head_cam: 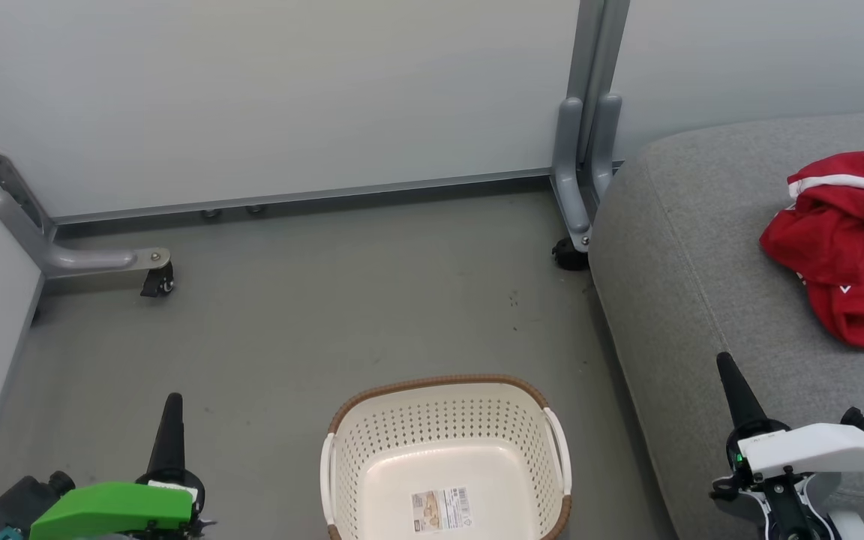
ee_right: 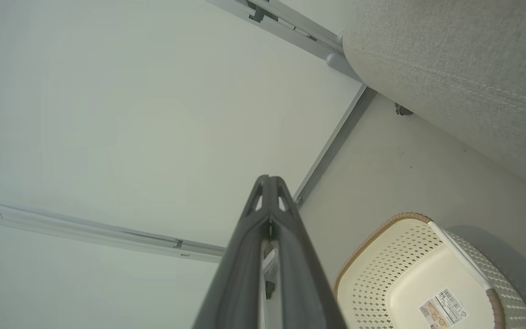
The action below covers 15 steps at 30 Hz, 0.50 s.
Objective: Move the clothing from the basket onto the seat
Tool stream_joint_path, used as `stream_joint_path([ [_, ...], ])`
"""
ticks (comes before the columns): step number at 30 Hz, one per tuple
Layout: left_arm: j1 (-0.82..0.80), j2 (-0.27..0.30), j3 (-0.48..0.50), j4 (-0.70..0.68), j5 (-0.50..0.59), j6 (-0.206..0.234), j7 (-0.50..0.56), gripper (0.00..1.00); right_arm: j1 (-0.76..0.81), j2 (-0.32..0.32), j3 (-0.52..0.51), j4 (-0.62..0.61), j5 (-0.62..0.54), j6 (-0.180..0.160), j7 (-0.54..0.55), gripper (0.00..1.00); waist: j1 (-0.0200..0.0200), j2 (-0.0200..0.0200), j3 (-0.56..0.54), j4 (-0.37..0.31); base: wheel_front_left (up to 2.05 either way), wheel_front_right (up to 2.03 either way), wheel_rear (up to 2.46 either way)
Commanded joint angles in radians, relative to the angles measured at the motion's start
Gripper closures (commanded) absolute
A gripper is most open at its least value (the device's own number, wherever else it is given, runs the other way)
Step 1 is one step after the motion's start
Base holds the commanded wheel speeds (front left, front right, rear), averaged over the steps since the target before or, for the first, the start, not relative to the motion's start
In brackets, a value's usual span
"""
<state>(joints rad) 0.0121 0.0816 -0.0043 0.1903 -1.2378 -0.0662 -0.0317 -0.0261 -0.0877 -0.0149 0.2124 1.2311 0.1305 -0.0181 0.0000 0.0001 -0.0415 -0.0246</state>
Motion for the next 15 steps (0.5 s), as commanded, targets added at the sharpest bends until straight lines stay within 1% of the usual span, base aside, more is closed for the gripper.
stream_joint_path([
  [1, -0.030, 0.009, 0.006, -0.004, -0.026, -0.010, 0.005, 1.00, -0.025, -0.002, -0.006, -0.004, 0.027, 0.001, 0.008, 1.00, 0.0000, -0.0001, 0.001, 0.001, 0.00, 0.00, 0.00],
  [15, -0.062, 0.008, 0.028, 0.015, -0.152, -0.028, 0.040, 1.00, -0.046, 0.004, -0.028, 0.008, 0.150, 0.001, 0.042, 1.00, 0.0000, -0.0001, 0.013, 0.007, 0.00, 0.00, 0.00],
])
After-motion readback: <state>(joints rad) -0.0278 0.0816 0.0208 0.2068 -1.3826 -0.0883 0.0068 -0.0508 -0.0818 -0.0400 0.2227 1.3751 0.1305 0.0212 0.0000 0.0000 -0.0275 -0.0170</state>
